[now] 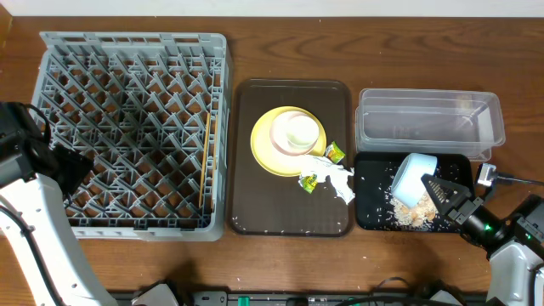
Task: Sort waste into correct bins and load items into the dishwasher
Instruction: 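Tilt the bowl with the right gripper to pour rice onto the black tray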
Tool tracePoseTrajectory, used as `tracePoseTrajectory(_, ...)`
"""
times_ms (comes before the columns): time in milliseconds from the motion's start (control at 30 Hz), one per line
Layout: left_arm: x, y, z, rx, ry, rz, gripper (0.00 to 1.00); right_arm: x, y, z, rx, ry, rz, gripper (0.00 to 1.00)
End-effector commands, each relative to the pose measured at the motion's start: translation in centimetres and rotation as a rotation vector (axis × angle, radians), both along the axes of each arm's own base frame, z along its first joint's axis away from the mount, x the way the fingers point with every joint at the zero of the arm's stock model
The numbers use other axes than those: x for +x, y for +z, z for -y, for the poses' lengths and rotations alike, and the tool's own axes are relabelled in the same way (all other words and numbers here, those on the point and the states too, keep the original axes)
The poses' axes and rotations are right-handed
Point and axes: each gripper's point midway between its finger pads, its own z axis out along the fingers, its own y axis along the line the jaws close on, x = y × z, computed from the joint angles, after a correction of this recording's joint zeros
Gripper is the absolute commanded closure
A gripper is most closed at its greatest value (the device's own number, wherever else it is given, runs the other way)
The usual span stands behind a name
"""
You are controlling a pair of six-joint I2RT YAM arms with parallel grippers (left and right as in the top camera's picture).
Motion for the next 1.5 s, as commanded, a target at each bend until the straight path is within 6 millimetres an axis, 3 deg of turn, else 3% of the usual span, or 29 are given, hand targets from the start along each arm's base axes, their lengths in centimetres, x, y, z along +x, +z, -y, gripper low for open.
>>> tracePoseTrajectory(0, -0.16, 0.08, 0.00, -0.003, 0.016, 0.006, 0.00, -0.22, 0.81, -0.02, 0.097, 0.003, -0.037, 0.99)
tracePoseTrajectory(500, -0.16, 0.06, 0.00, -0.003, 0.016, 0.006, 0.00, 0.07, 0.98, 0.24, 0.131, 0.002, -0.071, 0.99)
tracePoseTrajectory(800, -0.16, 0.07, 0.00, -0.003, 0.016, 0.006, 0.00, 0.49, 1.29, 0.60, -0.073, 0.013, 0.137, 0.99)
tracePoseTrajectory(900, -0.16, 0.08, 0.00, -0.003, 0.016, 0.006, 0.00, 0.31, 1.15, 0.43, 0.015, 0.009, 0.047, 0.99)
tracePoseTrajectory(1167, -0.16, 0.06, 0.00, -0.003, 0.016, 0.006, 0.00, 0.69, 1.09, 0.81, -0.014, 0.000, 0.054, 0.99)
tracePoseTrajectory(1233, -0.16, 0.08, 0.00, -0.003, 0.015, 0.006, 0.00, 0.44, 1.27, 0.54, 0.068, 0.007, -0.005, 0.99)
tracePoseTrajectory(1467, -0.15, 0.07, 0.00, -0.003, 0.015, 0.006, 0.00, 0.71, 0.87, 0.47, 0.080, 0.003, -0.055, 0.99)
